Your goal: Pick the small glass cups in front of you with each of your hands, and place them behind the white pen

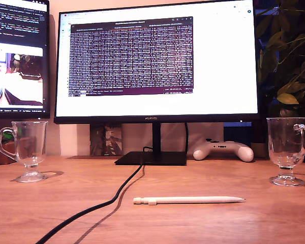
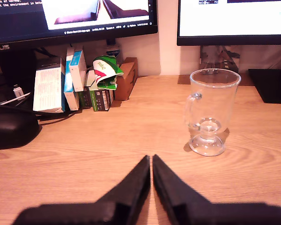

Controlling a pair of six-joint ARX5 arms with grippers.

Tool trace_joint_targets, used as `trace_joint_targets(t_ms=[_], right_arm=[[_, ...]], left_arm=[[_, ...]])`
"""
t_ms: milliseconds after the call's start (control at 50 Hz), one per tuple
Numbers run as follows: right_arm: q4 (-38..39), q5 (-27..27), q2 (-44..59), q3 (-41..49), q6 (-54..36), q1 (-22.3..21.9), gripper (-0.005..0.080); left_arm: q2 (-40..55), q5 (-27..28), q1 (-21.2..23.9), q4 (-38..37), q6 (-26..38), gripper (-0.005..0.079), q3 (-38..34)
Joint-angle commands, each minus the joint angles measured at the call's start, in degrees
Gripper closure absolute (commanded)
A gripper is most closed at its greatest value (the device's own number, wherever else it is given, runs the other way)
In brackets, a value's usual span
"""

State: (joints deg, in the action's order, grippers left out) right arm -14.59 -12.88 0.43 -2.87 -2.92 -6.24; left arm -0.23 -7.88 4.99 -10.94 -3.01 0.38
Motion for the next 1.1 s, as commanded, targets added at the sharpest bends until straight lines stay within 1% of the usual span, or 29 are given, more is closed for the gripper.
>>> trace_joint_targets(t_ms=[0, 880, 940, 960, 1020, 1080], right_arm=[[0.57, -0.02, -0.33, 0.81, 0.07, 0.24, 0.0765], [0.83, -0.17, -0.33, 0.79, 0.63, 0.24, 0.0765], [0.61, -0.72, -0.33, 0.79, 2.01, 0.26, 0.0765], [0.63, -1.16, -0.33, 0.79, 3.17, 0.28, 0.0765], [0.85, -2.10, -0.33, 0.81, 5.73, 0.28, 0.0765], [1.31, -2.62, -0.33, 0.81, 10.88, 0.28, 0.0765]], left_arm=[[-0.48, -0.09, 0.04, -1.18, 0.02, 0.0761, -1.53], [-0.48, 0.13, 0.04, -1.03, -0.07, 0.0761, -1.53], [-0.48, 1.70, 0.04, -1.03, -1.01, 0.0761, -1.53], [-0.48, 2.36, 0.04, -1.01, -3.17, 0.0761, -1.53], [-0.48, 4.94, 0.04, -0.85, -6.12, 0.0761, -1.53], [-0.48, 7.85, 0.04, -0.68, -8.81, 0.0761, -1.55]])
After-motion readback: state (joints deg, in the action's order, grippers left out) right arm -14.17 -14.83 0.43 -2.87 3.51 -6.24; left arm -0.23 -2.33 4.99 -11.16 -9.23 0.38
